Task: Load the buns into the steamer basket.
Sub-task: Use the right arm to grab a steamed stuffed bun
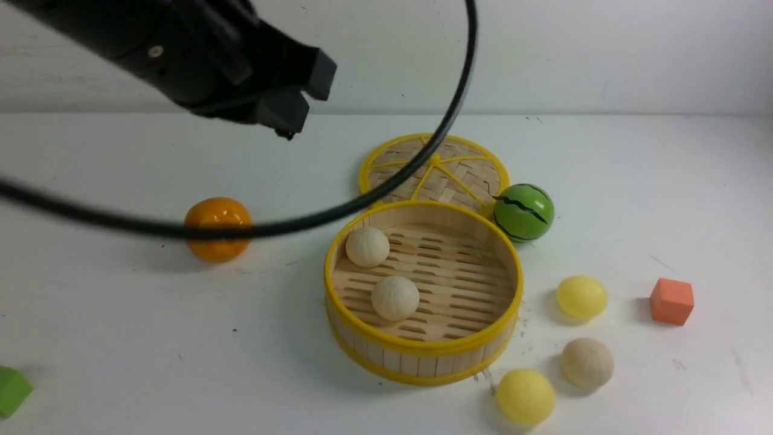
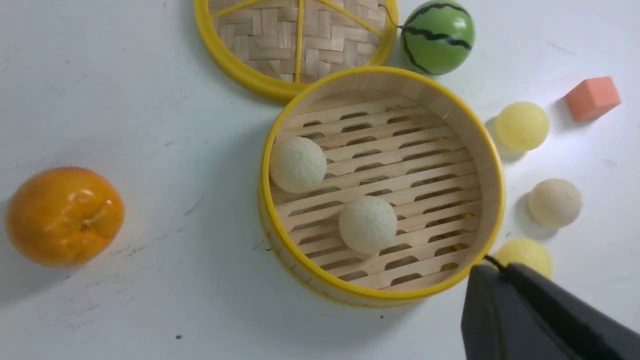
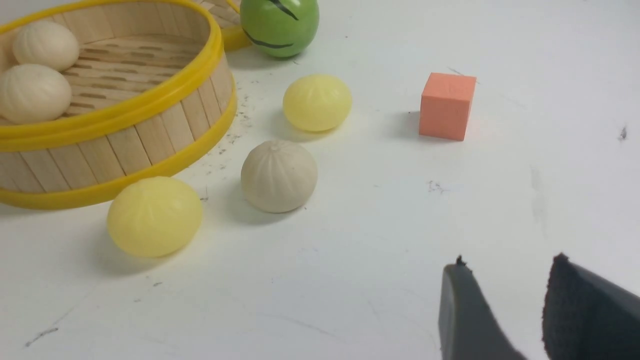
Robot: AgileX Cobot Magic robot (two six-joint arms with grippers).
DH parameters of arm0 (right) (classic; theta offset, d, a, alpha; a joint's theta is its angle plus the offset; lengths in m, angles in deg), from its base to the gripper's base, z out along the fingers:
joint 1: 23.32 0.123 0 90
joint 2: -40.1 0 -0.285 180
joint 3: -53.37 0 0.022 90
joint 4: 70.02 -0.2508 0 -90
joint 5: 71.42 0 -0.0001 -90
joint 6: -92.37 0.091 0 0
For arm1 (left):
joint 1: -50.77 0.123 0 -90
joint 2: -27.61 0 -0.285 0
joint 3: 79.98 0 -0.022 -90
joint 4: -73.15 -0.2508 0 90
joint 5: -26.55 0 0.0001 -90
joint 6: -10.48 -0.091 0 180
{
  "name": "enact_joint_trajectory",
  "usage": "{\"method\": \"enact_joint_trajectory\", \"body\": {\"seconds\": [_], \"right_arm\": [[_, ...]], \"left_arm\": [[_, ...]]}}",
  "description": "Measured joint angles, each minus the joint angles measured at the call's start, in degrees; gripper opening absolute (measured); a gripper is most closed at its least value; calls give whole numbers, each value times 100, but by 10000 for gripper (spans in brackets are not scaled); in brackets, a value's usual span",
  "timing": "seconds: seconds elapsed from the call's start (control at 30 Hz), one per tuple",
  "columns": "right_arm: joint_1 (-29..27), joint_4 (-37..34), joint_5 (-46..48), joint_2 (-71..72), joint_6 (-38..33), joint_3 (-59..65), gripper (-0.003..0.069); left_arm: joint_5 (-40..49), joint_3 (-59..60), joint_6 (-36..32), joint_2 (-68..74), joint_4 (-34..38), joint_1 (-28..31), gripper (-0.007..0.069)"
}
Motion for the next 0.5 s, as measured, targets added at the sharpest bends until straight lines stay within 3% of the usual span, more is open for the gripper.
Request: {"method": "enact_joint_trajectory", "body": {"seconds": [0.13, 0.27, 0.37, 0.5], "right_arm": [[0, 0, 0, 0, 0, 0, 239], [0, 0, 0, 0, -17, 0, 239], [0, -53, -35, 0, -9, 0, 239], [0, -862, -155, 0, 316, 18, 239]], "left_arm": [[-1201, 1674, -127, -1080, 242, 0, -14], [-2740, 4255, -495, -2886, 840, 0, -14], [-3219, 5286, -575, -3889, 1198, 0, -14], [-3646, 6258, -613, -5229, 1409, 0, -14]]}}
